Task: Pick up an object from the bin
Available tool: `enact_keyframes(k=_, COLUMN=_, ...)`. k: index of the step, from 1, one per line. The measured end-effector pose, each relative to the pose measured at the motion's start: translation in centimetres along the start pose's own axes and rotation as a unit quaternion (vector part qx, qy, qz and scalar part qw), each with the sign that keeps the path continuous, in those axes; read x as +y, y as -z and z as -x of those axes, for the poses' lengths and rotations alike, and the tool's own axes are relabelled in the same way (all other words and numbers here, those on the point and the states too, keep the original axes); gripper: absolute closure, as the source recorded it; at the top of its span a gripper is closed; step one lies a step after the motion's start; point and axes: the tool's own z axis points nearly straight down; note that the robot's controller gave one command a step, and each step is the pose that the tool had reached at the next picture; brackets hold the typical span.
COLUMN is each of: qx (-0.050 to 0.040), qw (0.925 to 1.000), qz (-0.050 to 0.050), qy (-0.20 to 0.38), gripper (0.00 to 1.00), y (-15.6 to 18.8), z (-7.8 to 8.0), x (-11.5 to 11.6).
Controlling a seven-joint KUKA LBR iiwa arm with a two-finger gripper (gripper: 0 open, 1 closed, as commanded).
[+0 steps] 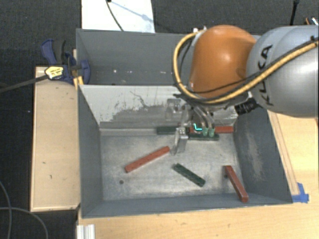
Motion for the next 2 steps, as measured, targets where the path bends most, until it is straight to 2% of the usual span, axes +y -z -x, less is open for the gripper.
enact_keyframes(k=1, qx=-0.0088, qw=0.9990, qz=0.000, qy=0.044, gripper=0.00, y=7.4, z=2.1, x=-1.2)
enact_keyframes(k=2, qx=0.0009, qw=0.9956, qz=0.000, qy=0.094, gripper=0.00, y=-11.9, z=-2.6, x=-4.6)
